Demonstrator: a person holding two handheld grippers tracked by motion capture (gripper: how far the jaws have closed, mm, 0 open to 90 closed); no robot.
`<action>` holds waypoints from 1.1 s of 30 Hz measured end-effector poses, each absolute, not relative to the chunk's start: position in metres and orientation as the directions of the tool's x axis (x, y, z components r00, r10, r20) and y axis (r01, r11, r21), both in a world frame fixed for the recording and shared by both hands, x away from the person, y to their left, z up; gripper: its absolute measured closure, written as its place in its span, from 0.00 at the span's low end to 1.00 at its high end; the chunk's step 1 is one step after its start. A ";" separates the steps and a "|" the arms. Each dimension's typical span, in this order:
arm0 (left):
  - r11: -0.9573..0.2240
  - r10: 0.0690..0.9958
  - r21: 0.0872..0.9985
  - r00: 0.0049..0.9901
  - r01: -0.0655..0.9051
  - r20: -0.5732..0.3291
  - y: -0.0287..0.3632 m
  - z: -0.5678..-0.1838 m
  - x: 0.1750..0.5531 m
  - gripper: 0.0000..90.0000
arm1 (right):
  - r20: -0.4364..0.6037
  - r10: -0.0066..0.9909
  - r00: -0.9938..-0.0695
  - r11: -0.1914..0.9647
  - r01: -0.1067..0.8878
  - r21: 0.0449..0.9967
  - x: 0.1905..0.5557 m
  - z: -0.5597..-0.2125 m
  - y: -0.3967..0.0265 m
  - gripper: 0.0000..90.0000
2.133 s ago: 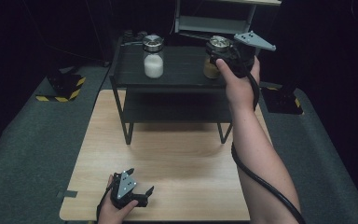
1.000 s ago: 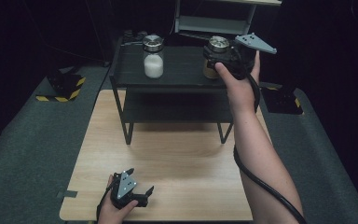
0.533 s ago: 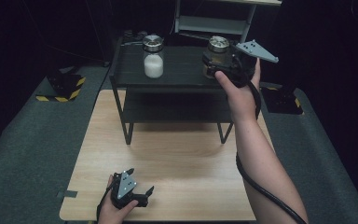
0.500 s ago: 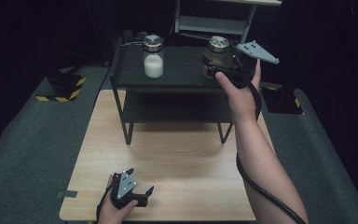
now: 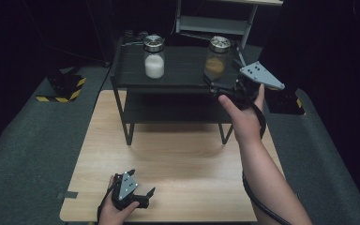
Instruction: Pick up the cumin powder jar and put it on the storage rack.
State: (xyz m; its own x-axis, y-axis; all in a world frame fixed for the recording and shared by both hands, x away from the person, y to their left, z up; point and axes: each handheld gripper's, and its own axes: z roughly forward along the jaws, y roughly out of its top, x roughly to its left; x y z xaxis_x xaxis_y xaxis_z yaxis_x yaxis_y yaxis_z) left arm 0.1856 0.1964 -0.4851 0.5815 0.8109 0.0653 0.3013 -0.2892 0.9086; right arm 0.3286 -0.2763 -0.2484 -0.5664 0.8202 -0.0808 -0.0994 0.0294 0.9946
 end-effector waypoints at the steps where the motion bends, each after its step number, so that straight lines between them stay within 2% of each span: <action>1: -0.291 0.811 0.908 0.582 0.301 0.067 0.196 -0.485 0.186 0.01 | -0.085 0.819 -0.568 0.032 -0.102 0.994 0.325 -0.253 -0.278 0.01; 17: -0.298 0.810 0.904 0.582 0.306 0.071 0.195 -0.484 0.186 0.01 | -0.105 0.784 -0.612 0.052 -0.104 0.993 0.277 -0.326 -0.314 0.01; 23: -0.321 0.799 0.901 0.594 0.292 0.093 0.193 -0.484 0.186 0.01 | -0.148 0.771 -0.620 0.121 -0.085 0.989 0.257 -0.366 -0.328 0.01; 29: -0.341 0.792 0.897 0.600 0.282 0.113 0.190 -0.483 0.185 0.01 | -0.117 0.770 -0.627 0.168 0.022 0.986 0.244 -0.407 -0.337 0.01; 33: -0.346 0.790 0.895 0.602 0.283 0.115 0.189 -0.483 0.186 0.01 | -0.140 0.759 -0.636 0.239 0.072 0.968 0.238 -0.428 -0.339 0.01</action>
State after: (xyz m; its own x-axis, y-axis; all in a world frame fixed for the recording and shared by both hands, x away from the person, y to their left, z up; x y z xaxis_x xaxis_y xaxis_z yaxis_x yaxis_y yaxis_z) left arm 0.1860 0.1888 -0.4826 0.6022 0.7899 0.1154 0.2826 -0.3461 0.8946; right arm 0.2380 -0.3387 -0.4281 -0.6360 0.7589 -0.1400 0.0717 0.2387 0.9685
